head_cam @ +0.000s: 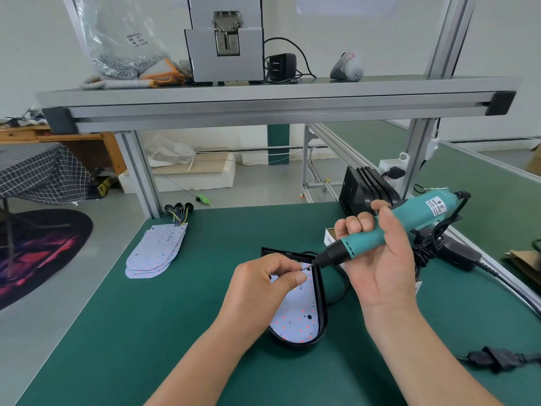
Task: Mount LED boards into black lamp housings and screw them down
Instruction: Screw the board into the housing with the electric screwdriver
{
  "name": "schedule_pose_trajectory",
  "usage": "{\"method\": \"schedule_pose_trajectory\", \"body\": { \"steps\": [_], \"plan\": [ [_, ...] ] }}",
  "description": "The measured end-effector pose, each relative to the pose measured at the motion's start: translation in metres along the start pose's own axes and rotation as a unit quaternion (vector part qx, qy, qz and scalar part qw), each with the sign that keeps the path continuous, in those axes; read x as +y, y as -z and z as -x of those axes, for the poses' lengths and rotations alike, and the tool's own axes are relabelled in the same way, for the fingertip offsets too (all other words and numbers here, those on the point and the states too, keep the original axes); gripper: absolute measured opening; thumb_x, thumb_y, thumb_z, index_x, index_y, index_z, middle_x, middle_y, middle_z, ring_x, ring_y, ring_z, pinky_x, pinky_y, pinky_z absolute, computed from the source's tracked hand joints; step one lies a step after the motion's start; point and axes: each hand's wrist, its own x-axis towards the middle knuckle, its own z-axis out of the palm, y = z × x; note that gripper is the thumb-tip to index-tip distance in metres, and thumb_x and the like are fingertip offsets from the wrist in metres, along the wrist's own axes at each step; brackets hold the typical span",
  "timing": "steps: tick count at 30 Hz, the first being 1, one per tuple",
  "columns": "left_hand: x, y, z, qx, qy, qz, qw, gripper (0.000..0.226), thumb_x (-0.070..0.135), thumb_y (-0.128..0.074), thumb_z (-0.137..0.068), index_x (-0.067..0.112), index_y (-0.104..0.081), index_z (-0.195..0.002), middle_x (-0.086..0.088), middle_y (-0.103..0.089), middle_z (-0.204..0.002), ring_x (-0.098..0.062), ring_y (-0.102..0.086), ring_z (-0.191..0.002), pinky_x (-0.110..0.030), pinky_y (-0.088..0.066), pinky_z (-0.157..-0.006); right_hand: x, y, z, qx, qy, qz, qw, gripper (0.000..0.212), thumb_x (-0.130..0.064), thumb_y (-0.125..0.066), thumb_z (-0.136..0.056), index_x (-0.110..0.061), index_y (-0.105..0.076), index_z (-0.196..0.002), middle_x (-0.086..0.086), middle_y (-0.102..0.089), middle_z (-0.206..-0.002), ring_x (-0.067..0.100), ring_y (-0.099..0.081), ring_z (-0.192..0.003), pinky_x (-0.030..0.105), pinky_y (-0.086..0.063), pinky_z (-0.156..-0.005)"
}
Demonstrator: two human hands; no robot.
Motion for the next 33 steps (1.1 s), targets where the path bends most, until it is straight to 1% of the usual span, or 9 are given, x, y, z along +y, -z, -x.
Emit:
{"method": "schedule_pose_trajectory", "body": {
  "steps": [3, 9, 14, 18, 25, 27, 29, 31, 33],
  "plan": [
    [0.001, 0.0, 0.001, 0.003, 0.0, -0.01, 1.0, 0.009, 0.041, -0.081, -0.089, 0.049, -0.077, -0.089, 0.023, -0.077, -0.09, 0.008, -0.064, -0.079, -0.005, -0.043, -0.066, 0.0, 0.0, 0.0, 0.0, -0.001, 0.0, 1.0, 0.005, -0.022, -0.062, -0.102, -0.019, -0.065, -0.105, -0.001, -0.05, -0.078, 0.017, -0.053, -0.074, 0.038, -0.052, -0.095],
    [0.005, -0.001, 0.002, 0.004, 0.013, -0.023, 1.0, 0.013, 0.039, -0.082, -0.091, 0.051, -0.077, -0.089, 0.025, -0.076, -0.091, 0.01, -0.064, -0.078, -0.007, -0.043, -0.061, 0.001, 0.0, 0.001, 0.006, 0.003, 0.007, 1.0, 0.008, -0.022, -0.065, -0.1, -0.018, -0.063, -0.107, -0.001, -0.049, -0.078, 0.017, -0.052, -0.074, 0.04, -0.051, -0.098],
    [0.006, -0.003, 0.005, 0.027, 0.01, -0.037, 0.999, 0.015, 0.037, -0.082, -0.091, 0.05, -0.075, -0.088, 0.026, -0.074, -0.088, 0.005, -0.059, -0.066, -0.013, -0.044, -0.054, 0.006, -0.002, 0.004, -0.007, 0.01, 0.022, 1.0, 0.009, -0.024, -0.065, -0.102, -0.019, -0.061, -0.109, -0.001, -0.05, -0.08, 0.017, -0.056, -0.075, 0.038, -0.052, -0.096],
    [0.005, -0.006, 0.006, 0.05, 0.004, -0.056, 0.997, 0.017, 0.035, -0.082, -0.091, 0.05, -0.074, -0.09, 0.029, -0.073, -0.085, 0.008, -0.059, -0.068, -0.021, -0.044, -0.063, 0.01, -0.003, 0.006, -0.008, 0.011, 0.029, 0.999, 0.008, -0.024, -0.064, -0.103, -0.02, -0.062, -0.11, -0.002, -0.051, -0.082, 0.017, -0.057, -0.077, 0.039, -0.05, -0.097],
    [0.008, -0.009, 0.009, 0.035, -0.015, -0.069, 0.997, 0.019, 0.039, -0.08, -0.091, 0.053, -0.072, -0.099, 0.03, -0.073, -0.1, 0.006, -0.063, -0.1, -0.021, -0.043, -0.079, 0.01, -0.003, 0.006, 0.017, 0.011, 0.021, 1.0, 0.014, -0.026, -0.064, -0.101, -0.017, -0.058, -0.111, 0.0, -0.05, -0.081, 0.017, -0.056, -0.076, 0.041, -0.049, -0.099],
    [0.009, -0.009, 0.01, 0.022, -0.032, -0.079, 0.996, 0.026, 0.044, -0.078, -0.086, 0.056, -0.069, -0.108, 0.032, -0.07, -0.107, 0.009, -0.06, -0.11, -0.018, -0.042, -0.084, 0.011, -0.003, 0.006, 0.017, 0.006, 0.02, 1.0, 0.013, -0.027, -0.064, -0.102, -0.017, -0.059, -0.11, 0.0, -0.049, -0.081, 0.018, -0.055, -0.076, 0.041, -0.049, -0.099],
    [0.01, -0.007, 0.011, 0.012, -0.058, -0.118, 0.991, 0.047, 0.05, -0.074, -0.08, 0.058, -0.061, -0.124, 0.036, -0.063, -0.118, 0.01, -0.054, -0.121, -0.01, -0.039, -0.093, 0.011, -0.002, 0.006, 0.016, 0.005, 0.021, 1.0, 0.012, -0.027, -0.063, -0.102, -0.018, -0.059, -0.109, 0.0, -0.049, -0.081, 0.018, -0.055, -0.076, 0.04, -0.049, -0.099],
    [0.01, -0.005, 0.009, 0.011, -0.087, -0.168, 0.982, 0.065, 0.048, -0.069, -0.081, 0.05, -0.051, -0.143, 0.035, -0.055, -0.126, 0.006, -0.045, -0.13, -0.009, -0.035, -0.103, 0.01, -0.001, 0.005, 0.018, 0.008, 0.021, 1.0, 0.012, -0.026, -0.063, -0.103, -0.017, -0.059, -0.11, 0.0, -0.048, -0.081, 0.018, -0.055, -0.076, 0.04, -0.05, -0.099],
    [0.008, 0.0, 0.005, 0.04, -0.065, -0.201, 0.977, 0.078, 0.044, -0.063, -0.084, 0.033, -0.04, -0.157, 0.026, -0.044, -0.133, -0.001, -0.035, -0.133, -0.021, -0.035, -0.11, 0.008, 0.001, 0.003, 0.024, 0.012, 0.017, 0.999, 0.01, -0.025, -0.063, -0.104, -0.017, -0.059, -0.109, -0.001, -0.048, -0.081, 0.018, -0.055, -0.075, 0.039, -0.051, -0.098]
  ]
}}
